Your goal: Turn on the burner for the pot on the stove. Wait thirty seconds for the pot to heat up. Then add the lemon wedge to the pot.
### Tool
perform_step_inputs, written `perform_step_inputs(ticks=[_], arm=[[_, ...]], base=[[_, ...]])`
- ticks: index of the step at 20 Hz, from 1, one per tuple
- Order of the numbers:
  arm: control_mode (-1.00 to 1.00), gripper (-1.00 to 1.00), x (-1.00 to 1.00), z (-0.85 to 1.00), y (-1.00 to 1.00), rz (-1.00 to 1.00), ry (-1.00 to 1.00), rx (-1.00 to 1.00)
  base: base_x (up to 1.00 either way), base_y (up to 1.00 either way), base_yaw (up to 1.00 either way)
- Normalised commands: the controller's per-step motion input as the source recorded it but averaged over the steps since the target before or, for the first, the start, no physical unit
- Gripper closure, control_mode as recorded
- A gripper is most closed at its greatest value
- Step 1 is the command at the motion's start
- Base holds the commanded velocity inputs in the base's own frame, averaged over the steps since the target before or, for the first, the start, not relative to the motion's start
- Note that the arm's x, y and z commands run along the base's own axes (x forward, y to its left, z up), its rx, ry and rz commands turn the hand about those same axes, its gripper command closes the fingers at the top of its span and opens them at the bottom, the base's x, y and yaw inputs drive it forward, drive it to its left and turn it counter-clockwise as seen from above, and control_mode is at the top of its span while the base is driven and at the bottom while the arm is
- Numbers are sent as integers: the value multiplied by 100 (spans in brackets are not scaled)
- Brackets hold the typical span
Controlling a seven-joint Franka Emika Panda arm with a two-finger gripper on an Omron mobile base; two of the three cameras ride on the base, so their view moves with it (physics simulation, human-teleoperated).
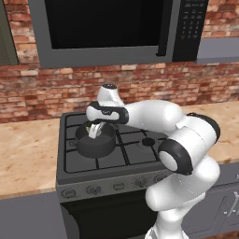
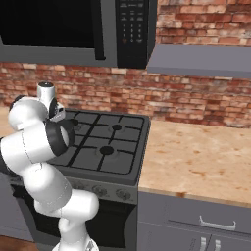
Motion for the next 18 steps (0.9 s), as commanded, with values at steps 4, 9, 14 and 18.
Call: perform_step_inputs(ticks=[4, 9, 14, 18], arm=[[-100, 100, 8, -12, 0, 0, 5, -3], [-100, -100, 12, -2, 0, 0, 3, -3], [-100, -100, 5, 0, -1, 0, 0, 0], [-100, -100, -8, 32, -3, 0, -8, 0]], base=[[0, 0, 0], [0, 0, 0], [0, 0, 0], [0, 0, 0]])
